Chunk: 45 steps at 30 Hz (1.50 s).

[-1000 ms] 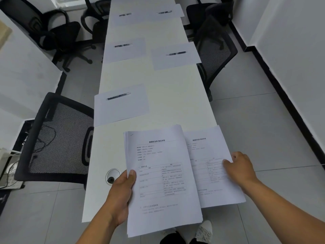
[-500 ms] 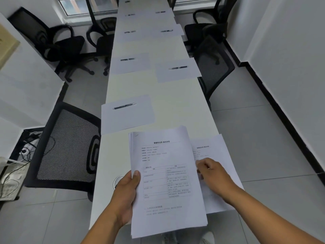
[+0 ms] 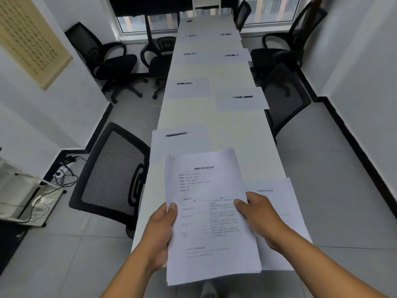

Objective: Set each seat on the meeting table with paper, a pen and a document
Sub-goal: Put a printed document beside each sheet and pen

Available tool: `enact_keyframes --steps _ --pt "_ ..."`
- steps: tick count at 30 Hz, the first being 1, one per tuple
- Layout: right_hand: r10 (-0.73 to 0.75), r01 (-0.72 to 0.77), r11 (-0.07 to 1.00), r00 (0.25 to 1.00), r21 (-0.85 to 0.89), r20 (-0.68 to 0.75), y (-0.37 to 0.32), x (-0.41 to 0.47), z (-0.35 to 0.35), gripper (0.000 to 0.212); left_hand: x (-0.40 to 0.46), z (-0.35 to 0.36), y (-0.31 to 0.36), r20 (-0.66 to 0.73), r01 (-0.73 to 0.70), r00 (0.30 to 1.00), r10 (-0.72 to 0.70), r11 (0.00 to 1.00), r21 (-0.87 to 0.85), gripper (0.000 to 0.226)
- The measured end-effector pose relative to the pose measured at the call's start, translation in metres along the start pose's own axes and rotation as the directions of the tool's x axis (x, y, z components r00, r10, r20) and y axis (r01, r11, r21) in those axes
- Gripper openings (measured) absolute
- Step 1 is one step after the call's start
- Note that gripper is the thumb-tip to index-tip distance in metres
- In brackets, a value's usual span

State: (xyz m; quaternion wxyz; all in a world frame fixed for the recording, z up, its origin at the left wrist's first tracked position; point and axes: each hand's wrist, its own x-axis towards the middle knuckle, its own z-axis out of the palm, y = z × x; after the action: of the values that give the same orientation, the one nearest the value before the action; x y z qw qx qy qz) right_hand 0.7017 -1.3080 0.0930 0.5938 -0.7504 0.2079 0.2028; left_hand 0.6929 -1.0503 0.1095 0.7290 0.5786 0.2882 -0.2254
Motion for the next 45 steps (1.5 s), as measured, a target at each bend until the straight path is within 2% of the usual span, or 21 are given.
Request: enact_keyframes --steps 3,6,12,22,29,39,45 --pt "-0.015 0.015 1.000 1.000 -0.021 -0.008 -0.006 -0.006 0.005 0.036 -0.018 -0.004 0.000 -0.041 -0.011 0.999 0.010 1.000 -0.015 0.034" --pt "-0.039 0.040 0.999 0.999 -0.029 0.024 -0.013 -0.014 0.012 0.039 -0.033 -0.009 0.002 -0.081 -0.045 0.996 0.044 0.999 -0.019 0.035" --pt "-0.138 0.137 0.990 0.984 0.022 0.114 -0.048 -0.034 0.023 0.023 -0.068 -0.020 0.020 -0.149 -0.153 0.978 0.149 0.988 -0.012 0.034" --pt "-0.189 0.200 0.979 0.959 -0.033 0.213 -0.099 -0.059 0.087 0.024 -0.113 -0.082 0.040 -0.229 -0.269 0.942 0.247 0.961 -0.069 0.035" --pt "-0.215 0.234 0.971 0.946 -0.052 0.243 -0.123 -0.077 0.185 0.029 -0.124 -0.185 0.047 -0.272 -0.286 0.931 0.245 0.950 -0.126 0.036" --pt "-0.279 0.275 0.960 0.940 0.045 0.197 -0.166 -0.107 0.361 0.028 -0.130 -0.369 0.099 -0.239 -0.362 0.914 0.327 0.925 -0.118 0.035" --pt "-0.297 0.280 0.954 0.929 0.106 0.222 -0.195 -0.122 0.439 0.021 -0.143 -0.448 0.123 -0.236 -0.373 0.912 0.335 0.917 -0.141 0.034"
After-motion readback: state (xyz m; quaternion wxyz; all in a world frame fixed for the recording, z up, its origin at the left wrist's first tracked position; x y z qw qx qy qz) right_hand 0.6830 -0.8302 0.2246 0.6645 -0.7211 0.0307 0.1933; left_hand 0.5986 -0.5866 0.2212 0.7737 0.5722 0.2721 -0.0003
